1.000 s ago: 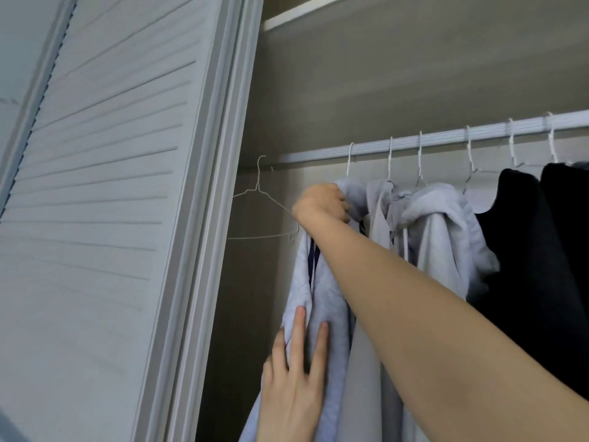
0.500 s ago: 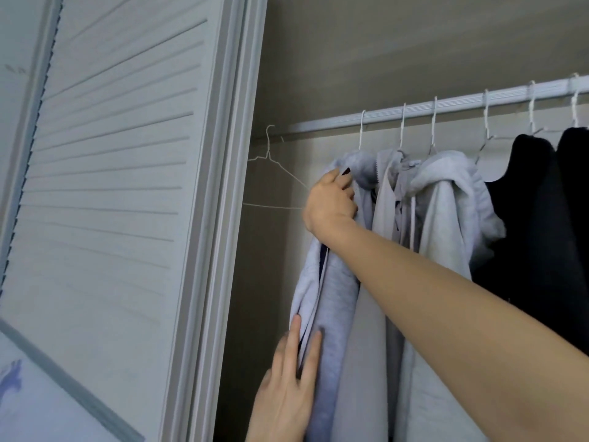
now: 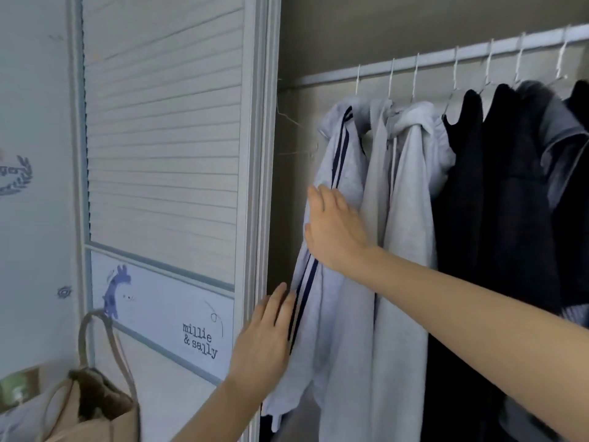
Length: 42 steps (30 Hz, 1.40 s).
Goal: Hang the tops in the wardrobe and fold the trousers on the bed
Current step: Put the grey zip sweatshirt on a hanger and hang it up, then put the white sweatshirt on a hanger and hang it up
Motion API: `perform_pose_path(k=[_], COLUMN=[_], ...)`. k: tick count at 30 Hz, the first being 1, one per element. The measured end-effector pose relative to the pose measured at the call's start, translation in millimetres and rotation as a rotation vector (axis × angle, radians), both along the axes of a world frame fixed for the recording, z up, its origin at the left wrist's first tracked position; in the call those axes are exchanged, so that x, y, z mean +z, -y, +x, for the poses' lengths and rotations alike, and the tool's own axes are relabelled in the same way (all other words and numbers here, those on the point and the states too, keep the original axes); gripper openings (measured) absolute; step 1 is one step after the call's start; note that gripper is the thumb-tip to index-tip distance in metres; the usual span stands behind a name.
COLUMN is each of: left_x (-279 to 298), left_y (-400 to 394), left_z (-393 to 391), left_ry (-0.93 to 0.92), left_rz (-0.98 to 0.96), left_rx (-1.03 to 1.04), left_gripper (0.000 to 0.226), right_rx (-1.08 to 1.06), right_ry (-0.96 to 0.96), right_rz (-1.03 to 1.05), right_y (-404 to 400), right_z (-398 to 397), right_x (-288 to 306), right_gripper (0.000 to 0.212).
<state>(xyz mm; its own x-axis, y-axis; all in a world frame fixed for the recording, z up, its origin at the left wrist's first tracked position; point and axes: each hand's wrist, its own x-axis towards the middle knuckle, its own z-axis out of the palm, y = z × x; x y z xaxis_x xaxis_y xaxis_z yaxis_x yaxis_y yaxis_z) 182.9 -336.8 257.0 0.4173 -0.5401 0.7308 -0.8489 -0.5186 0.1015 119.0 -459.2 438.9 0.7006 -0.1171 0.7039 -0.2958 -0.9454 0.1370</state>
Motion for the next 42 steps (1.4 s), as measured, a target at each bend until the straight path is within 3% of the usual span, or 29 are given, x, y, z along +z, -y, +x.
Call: perform_pose_path(k=[9, 16, 21, 32, 37, 42], left_x=[-20.1, -69.7, -131.2, -238.9, -252.2, -273.6], left_y=[-118.1, -208.1, -250.4, -263.6, -238.3, -203.2], left_z=[-96.3, -218.9, -349.8, -721.6, -884.7, -1017.8], left_ry=[0.012, -0.248, -0.382, -0.662, -0.602, -0.506], left_rz=[-0.101, -0.281, -0.383, -0.713, -0.852, -1.041], left_rx=[0.146, 0.497, 0.869, 1.709, 2.087, 2.318], left_gripper=[0.056, 0.031, 0.028, 0.020, 0.017, 0.013], right_rx=[0.306, 0.670, 0.941, 1.575, 1.810, 2.004], right_ry=[0.001, -0.072, -0.295, -0.886, -1.134, -1.326], right_rz=[-0.044, 0.256, 0.480, 0.521, 0.380, 0.151], right_y=[-61.7, -129.9, -177.8, -296.2, -347.0, -377.8], right_z=[-109.9, -176.5, -245.0, -472.5, -606.0, -736.4], right_x=[-90.7, -193.3, -271.4, -377.3, -403.7, -424.0], right_gripper=[0.054, 0.044, 0.041, 0.037, 0.036, 0.033])
